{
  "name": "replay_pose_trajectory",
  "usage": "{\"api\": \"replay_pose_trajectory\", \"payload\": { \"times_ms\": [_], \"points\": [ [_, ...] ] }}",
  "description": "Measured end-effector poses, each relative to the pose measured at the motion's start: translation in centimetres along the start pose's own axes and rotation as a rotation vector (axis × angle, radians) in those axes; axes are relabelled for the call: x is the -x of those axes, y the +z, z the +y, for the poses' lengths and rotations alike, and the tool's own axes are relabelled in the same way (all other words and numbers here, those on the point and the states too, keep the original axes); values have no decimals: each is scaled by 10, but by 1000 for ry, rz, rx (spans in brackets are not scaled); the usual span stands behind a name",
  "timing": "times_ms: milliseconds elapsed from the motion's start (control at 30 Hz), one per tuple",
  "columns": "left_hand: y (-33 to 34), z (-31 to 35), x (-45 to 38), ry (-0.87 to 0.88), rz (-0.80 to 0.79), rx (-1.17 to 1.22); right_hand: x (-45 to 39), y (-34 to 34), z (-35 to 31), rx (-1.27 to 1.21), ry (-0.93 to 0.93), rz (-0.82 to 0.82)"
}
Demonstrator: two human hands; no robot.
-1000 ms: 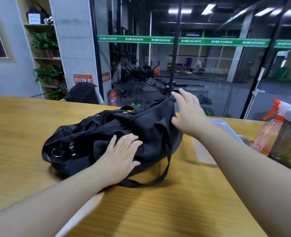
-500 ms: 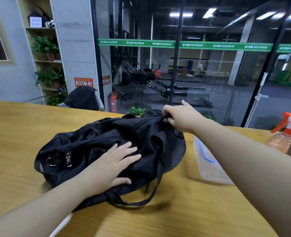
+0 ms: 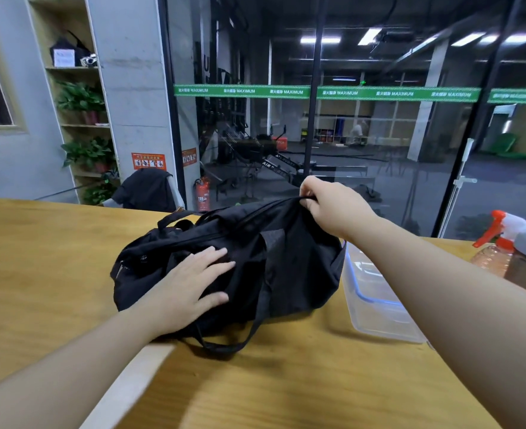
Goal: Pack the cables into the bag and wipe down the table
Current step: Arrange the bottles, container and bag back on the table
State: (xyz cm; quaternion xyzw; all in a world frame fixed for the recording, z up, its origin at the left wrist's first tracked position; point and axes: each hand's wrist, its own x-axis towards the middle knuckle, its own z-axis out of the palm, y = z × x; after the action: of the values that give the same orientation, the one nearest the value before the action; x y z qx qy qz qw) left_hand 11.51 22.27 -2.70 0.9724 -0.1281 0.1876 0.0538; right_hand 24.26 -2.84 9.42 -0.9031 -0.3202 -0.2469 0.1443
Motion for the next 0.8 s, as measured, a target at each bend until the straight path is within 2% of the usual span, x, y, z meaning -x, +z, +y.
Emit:
{"api": "replay_pose_trajectory", "payload": {
  "times_ms": [67,133,167,300,333,367,467,800],
  "points": [
    [-8,-2,-9,-115,136,146,3,1,3,-83,35,-34],
    [-13,-7,-22,-234,261,80,6,3,8,-145,64,-83],
    [-14,-10,-28,-301,257,2,8,4,10,-153,79,-118],
    [-19,-18,-51,-582,-170,-151,18,7,22,-25,96,-305],
    [-20,-18,-55,-579,-208,-204,21,8,24,0,100,-330],
    [-22,-17,-59,-553,-180,-287,22,8,26,4,108,-337],
    [-36,-14,-68,-530,-18,-441,22,6,25,-20,139,-282],
    [-82,-32,-94,-568,291,-198,2,-13,12,-137,201,41]
  ]
}}
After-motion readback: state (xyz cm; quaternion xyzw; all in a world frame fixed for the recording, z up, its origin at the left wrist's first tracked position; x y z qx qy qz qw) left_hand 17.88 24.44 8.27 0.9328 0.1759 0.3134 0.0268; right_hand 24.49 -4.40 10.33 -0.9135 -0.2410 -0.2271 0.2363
